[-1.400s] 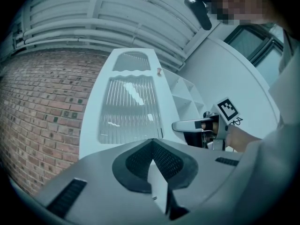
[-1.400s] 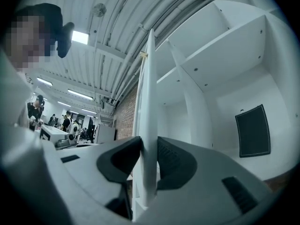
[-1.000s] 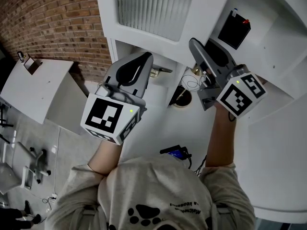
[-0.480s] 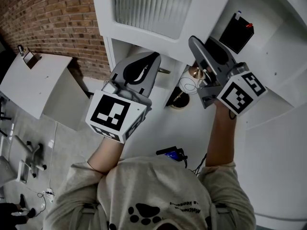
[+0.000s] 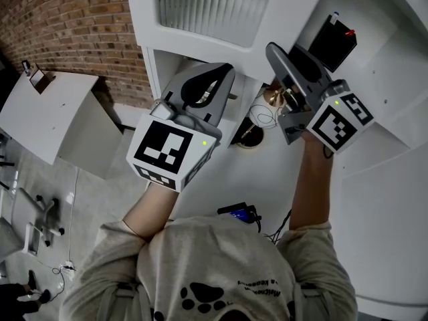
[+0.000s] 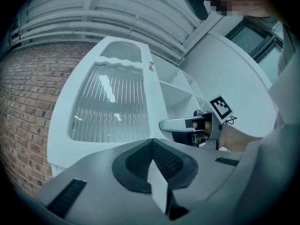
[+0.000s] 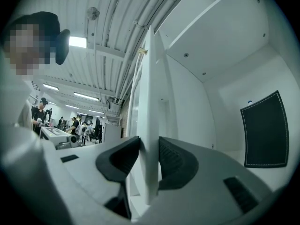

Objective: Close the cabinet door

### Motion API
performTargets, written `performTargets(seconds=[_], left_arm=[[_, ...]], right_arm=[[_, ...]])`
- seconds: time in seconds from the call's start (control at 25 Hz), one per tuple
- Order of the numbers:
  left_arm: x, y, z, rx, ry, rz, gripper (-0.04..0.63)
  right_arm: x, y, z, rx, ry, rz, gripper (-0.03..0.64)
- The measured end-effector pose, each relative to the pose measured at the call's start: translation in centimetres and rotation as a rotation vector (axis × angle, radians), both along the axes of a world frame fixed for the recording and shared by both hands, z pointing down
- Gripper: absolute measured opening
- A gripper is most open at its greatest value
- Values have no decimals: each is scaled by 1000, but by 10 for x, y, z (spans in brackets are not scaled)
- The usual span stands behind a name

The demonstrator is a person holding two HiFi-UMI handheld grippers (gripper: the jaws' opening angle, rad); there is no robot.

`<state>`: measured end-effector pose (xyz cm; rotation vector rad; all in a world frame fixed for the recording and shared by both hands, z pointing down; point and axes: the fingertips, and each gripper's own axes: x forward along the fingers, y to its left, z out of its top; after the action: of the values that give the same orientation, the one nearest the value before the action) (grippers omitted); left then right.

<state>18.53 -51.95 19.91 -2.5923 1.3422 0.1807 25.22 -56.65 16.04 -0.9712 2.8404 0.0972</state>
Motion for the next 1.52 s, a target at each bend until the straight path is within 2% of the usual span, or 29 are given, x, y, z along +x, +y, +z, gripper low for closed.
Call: performTargets(seconds=[0.52,0.76,1.12,1.28,1.52], left_arm=[[32,-30,0,-17,-63,83,8],[46,-46,2,-29,-69,110,8],[47,-48,1,-33,-68,121,8],[48,-49,1,-32,-76,127,8],[47,-53,2,-44,-70,138,8]], right_arm=[[1,-11,0,-13,-8,29,141],[4,-17,0,-9,-16,39,144],[3,-17,-1,-21,-24,68,146],[4,-17,-1,-22,-34,132,157],[19,-15,-3,21,-41,321,161]])
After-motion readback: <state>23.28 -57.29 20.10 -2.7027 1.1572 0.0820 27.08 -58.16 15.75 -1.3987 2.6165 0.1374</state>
